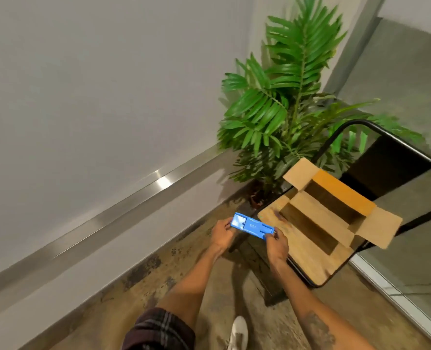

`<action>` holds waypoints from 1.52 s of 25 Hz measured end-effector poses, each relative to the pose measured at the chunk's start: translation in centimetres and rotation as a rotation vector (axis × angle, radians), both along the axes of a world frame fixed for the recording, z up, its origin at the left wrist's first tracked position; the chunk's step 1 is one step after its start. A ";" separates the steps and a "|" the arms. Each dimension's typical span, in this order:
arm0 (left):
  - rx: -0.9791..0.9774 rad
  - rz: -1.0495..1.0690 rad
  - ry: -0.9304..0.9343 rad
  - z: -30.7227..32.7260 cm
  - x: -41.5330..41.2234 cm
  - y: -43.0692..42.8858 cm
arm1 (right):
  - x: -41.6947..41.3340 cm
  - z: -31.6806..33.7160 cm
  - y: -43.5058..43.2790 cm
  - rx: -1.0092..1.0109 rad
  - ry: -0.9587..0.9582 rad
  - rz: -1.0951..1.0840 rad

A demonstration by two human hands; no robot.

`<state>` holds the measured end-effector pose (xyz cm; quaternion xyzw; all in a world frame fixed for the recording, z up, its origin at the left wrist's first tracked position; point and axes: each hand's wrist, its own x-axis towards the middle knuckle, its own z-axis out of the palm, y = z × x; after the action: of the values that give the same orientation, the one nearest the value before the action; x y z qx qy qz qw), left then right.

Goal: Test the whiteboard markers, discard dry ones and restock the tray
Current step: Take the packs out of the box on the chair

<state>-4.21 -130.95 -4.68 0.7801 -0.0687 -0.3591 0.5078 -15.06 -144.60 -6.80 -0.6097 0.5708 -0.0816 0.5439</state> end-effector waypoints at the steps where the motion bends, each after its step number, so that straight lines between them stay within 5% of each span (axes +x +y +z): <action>1: 0.006 0.050 -0.005 1.2 0.1 2.3 | 0.8 0.2 1.9 -0.003 -0.007 0.034; 8: 0.051 0.257 -0.132 7.5 -0.2 18.8 | 4.7 2.8 16.9 -0.062 -0.068 0.280; 24: 0.128 0.749 -0.229 8.7 -3.1 55.2 | 9.8 6.2 51.3 -0.048 -0.203 0.754; 38: 0.079 1.042 -0.299 8.1 -3.3 71.3 | 13.8 8.8 68.1 -0.033 -0.280 0.993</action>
<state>-7.51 -59.66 3.40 0.7717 0.2693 0.0528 0.5737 -1.24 -76.54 1.97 -0.7989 0.1332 0.0967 0.5785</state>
